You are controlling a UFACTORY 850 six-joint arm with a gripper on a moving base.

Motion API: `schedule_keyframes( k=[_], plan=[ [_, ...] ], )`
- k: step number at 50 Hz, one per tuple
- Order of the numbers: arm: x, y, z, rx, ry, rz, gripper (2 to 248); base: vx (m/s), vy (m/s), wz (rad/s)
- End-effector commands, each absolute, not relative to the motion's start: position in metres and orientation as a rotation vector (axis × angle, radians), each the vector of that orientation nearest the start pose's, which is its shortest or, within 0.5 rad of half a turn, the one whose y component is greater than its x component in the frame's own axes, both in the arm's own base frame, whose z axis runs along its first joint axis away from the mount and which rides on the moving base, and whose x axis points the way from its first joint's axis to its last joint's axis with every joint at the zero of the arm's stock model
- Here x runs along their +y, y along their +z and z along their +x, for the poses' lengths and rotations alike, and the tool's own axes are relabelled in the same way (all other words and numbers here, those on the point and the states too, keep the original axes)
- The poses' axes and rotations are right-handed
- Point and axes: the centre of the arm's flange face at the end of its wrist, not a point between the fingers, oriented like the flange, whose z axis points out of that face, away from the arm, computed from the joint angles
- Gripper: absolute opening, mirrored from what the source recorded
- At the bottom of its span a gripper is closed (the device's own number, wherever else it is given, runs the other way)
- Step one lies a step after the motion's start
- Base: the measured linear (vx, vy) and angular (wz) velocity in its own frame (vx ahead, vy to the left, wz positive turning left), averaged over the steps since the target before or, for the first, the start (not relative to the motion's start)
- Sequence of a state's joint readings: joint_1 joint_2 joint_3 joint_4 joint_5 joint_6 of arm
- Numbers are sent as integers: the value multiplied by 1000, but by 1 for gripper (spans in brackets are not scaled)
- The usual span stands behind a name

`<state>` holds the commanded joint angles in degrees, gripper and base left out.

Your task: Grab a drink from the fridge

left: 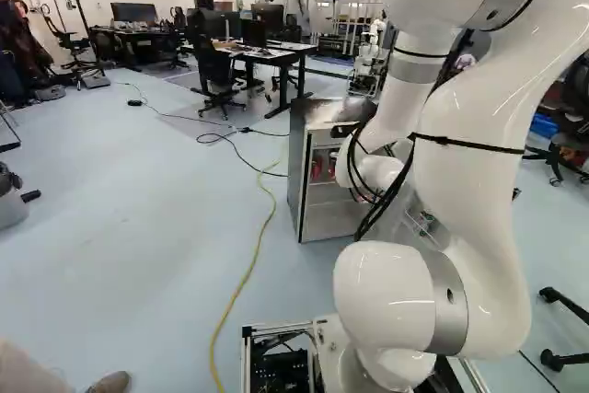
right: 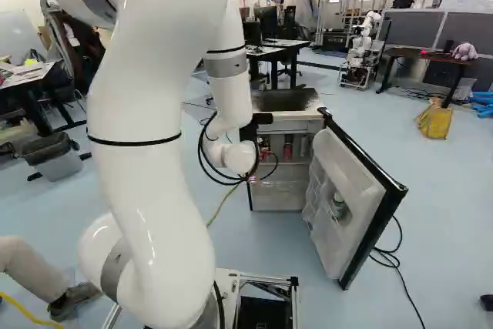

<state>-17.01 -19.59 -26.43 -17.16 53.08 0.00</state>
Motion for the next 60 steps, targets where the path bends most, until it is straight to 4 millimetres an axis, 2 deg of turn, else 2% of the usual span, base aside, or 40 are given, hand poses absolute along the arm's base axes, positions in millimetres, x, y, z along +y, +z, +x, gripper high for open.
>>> schedule_keyframes(
  k=[27, 60],
  plan=[
    [-97, 303, 386, -42, -1554, -2785, 86, 0, 0, 0],
    [-97, 330, 396, -71, -1542, -2814, 86, 0, 0, 0]
  ],
)
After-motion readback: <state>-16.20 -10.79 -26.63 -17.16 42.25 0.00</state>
